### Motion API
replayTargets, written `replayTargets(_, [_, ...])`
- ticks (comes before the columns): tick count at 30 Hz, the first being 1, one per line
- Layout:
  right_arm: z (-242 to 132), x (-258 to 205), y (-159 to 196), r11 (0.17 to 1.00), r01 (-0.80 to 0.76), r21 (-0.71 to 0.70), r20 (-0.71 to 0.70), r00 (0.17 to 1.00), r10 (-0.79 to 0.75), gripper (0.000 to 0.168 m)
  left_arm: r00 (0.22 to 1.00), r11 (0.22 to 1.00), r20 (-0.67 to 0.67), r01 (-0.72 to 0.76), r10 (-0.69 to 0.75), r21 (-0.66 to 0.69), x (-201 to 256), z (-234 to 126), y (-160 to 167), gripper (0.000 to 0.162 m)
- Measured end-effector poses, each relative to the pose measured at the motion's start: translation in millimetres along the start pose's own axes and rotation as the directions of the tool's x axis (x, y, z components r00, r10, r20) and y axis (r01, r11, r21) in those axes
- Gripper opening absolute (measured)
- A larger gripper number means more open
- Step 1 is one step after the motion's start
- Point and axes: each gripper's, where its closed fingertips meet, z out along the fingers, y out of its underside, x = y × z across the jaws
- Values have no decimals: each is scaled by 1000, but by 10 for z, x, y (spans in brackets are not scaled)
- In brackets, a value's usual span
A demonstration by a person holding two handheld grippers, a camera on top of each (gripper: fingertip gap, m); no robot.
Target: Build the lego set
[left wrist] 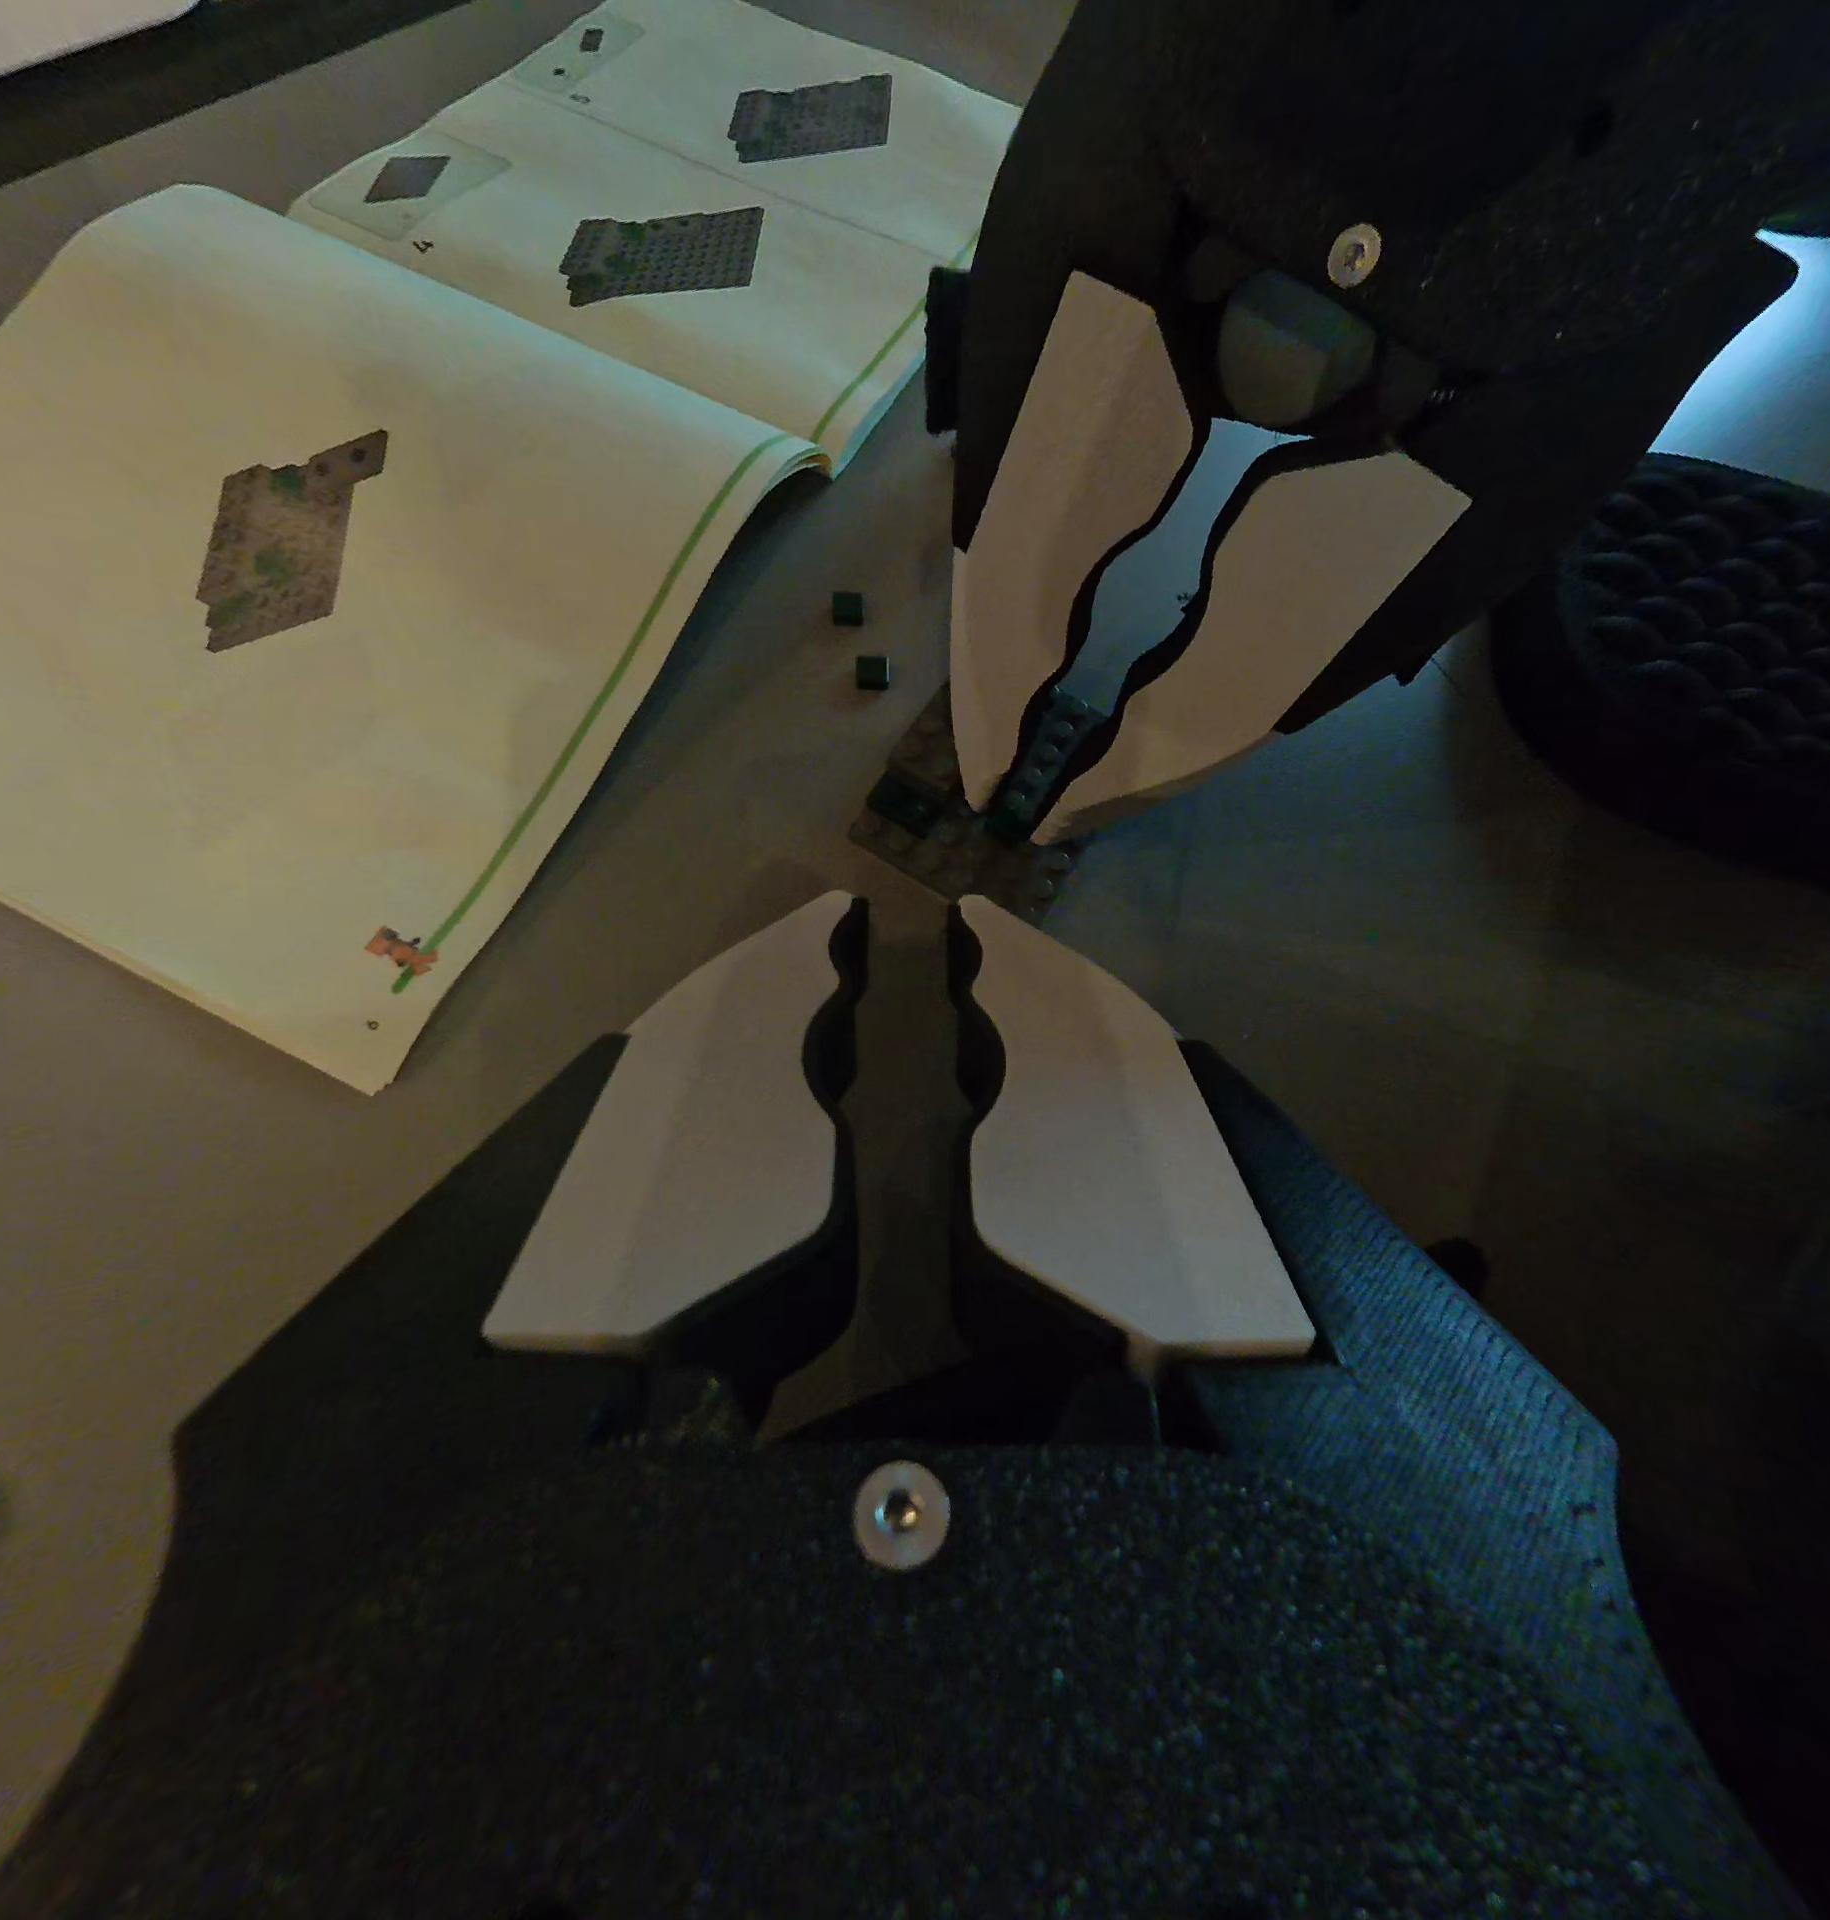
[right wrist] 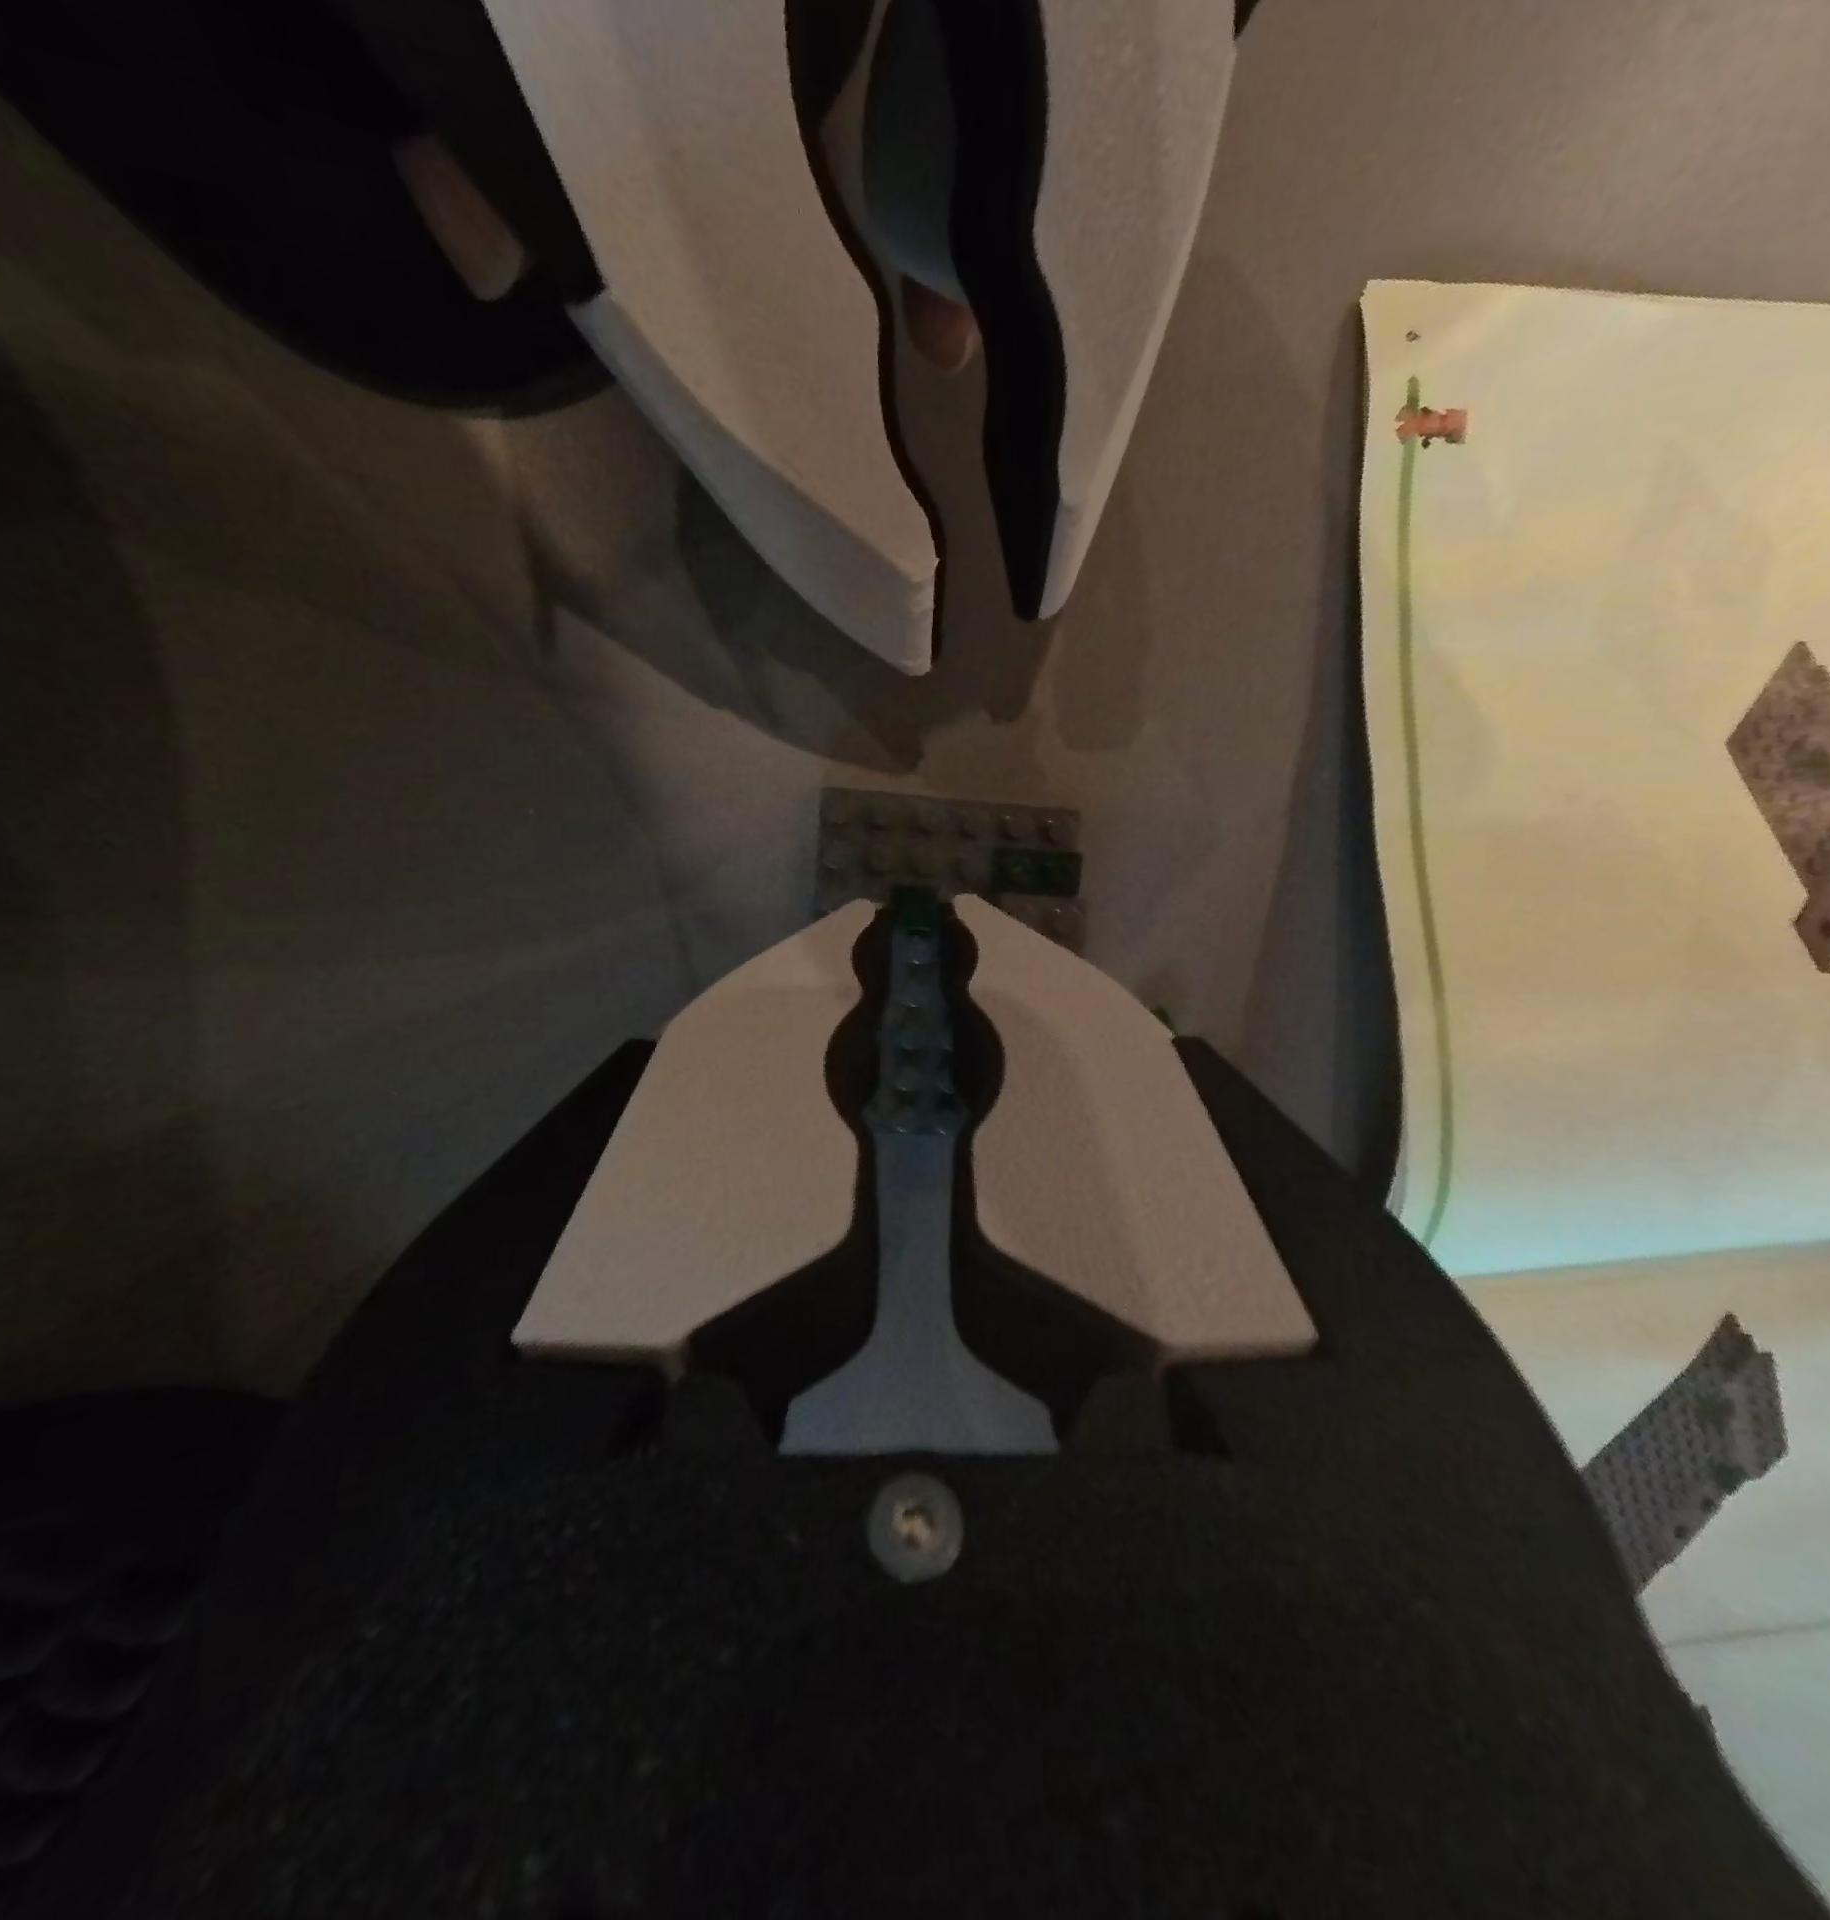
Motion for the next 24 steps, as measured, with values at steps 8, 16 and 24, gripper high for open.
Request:
replayTargets(8, [-29,-2,-37,1000,-5,19,-4,1000,6,10,1000,1000,-1,0,0,-1,1,0,2,14])
replayTargets(16, [-298,56,-129,982,-71,176,-74,994,85,14,1000,1000,1,1,-1,-4,1,2,8,14])
replayTargets(24, [-346,-6,-23,938,-194,286,-133,962,240,9,1000,1000,5,-12,12,-24,9,22,30,14])
